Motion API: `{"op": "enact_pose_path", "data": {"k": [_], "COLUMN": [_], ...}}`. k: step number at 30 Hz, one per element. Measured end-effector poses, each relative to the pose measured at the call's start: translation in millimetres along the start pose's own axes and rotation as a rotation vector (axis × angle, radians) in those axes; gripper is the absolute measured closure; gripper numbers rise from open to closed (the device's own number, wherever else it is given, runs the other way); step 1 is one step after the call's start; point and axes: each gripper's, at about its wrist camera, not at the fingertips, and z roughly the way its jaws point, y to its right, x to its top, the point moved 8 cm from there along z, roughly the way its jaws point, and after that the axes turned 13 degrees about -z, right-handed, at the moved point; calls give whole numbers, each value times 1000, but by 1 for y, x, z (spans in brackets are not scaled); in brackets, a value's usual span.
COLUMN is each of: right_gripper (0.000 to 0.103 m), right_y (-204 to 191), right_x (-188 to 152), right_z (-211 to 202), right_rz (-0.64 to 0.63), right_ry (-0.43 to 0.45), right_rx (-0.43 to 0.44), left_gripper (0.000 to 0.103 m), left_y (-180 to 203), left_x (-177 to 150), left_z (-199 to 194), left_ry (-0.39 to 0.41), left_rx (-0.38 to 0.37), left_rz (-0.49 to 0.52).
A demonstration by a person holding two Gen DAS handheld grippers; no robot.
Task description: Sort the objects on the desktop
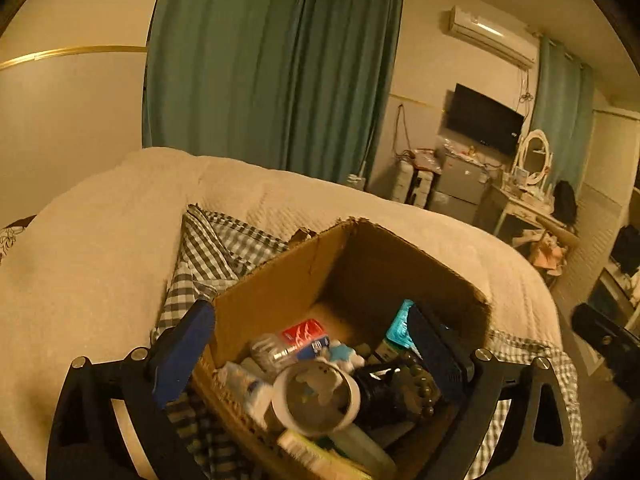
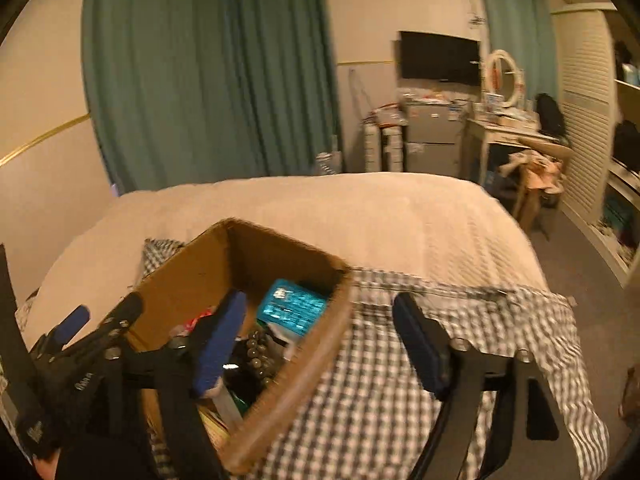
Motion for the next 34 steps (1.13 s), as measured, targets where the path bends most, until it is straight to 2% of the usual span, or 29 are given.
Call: {"op": "enact_pose_path", "data": {"k": [1,4,6,7,9,12,14,16,19,23,27,31,34], "right_gripper": [16,9,3,0,0,1,1,1,1,1,1,1,1], "right_y": [5,18,24,25,26,23,23,27,35,47,43,37,38], "right_x": [-1,-10,-25,-35,-56,-84,-96,-98,-97,-95,-97,-97,-101], "right_z": [-8,-34,-44,-46,-43,-25,-19,-15,-7,3,7,6,6], "right_rz": [6,-12,-36,-42,-48,-53,-79,-87,-36,4,14,-14,5], "right_ry": [11,33,26,24,1,-97,-120,-112,-114,-108,-105,-103,-112], "right_rx": [-10,-70,-128,-151,-165,-128,-155,-169,-151,-153,-113,-111,-95], "left_gripper": [0,0,0,0,0,0,0,0,0,0,0,0,0], "left_y": [0,0,5,6,7,17,19,19,19,22,28,29,32], "left_x": [-2,-21,-41,-49,-65,-75,-73,-71,-74,-85,-90,-95,-100], "left_z": [-8,-32,-44,-47,-54,-55,-57,-56,-47,-39,-36,-31,-29], "left_ry": [-2,-40,-95,-103,-89,-71,-43,-22,-57,-81,-96,-122,-128], "left_rx": [-10,-43,-75,-65,-40,-84,-78,-88,-99,-71,-87,-116,-101], "left_rz": [-6,-6,56,78,87,92,101,84,62,110,126,119,153]}}
